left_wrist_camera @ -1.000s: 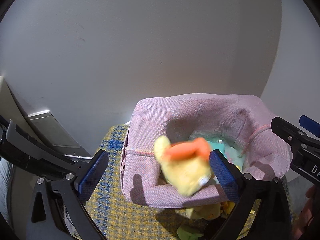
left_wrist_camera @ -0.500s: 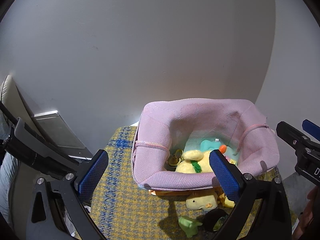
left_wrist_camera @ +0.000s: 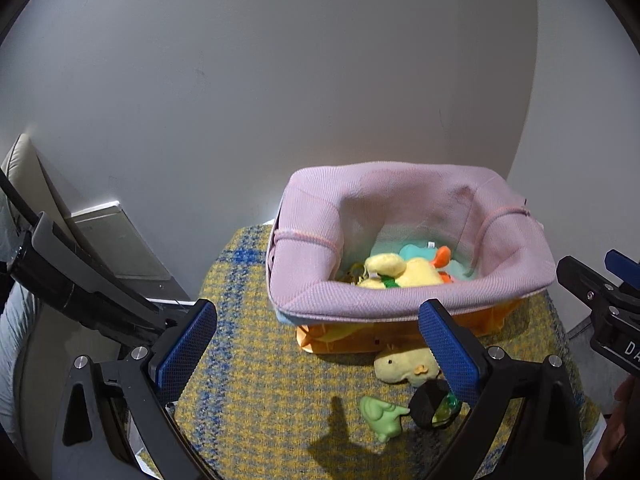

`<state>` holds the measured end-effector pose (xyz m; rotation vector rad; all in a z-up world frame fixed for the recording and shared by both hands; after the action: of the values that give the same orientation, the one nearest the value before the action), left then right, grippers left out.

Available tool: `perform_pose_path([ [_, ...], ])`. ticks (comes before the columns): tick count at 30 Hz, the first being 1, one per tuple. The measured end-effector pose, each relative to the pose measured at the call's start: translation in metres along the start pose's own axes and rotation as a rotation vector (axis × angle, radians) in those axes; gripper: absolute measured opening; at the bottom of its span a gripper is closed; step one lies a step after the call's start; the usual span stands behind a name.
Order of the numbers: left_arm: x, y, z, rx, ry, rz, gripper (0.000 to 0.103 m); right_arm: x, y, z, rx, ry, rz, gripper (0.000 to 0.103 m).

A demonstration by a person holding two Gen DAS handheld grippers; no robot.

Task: Organize objects
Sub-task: 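Move both tools back toward the black-green ball and green dinosaur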

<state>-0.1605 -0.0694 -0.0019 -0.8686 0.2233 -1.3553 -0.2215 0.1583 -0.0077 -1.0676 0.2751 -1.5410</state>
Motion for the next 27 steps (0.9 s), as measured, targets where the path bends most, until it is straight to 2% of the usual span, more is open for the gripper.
perform_pose_path([
  [27,-0.043,0.087,-0.040,0.088,0.063,-0.033,0.102,-0.042,0.100,-0.031,0.111,0.062,-0.044,0.093],
])
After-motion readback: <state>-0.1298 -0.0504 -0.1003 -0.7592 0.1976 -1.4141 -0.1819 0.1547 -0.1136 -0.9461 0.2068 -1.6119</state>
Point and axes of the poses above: each gripper's, at about its wrist camera, not at the fingertips, and z roughly against the way its jaws point, x to its left, y to its underside, the point moved 5 cm from there along -z, roughly the way its jaws point, and after that the axes turned 10 degrees about -z, right-handed, at the moved point
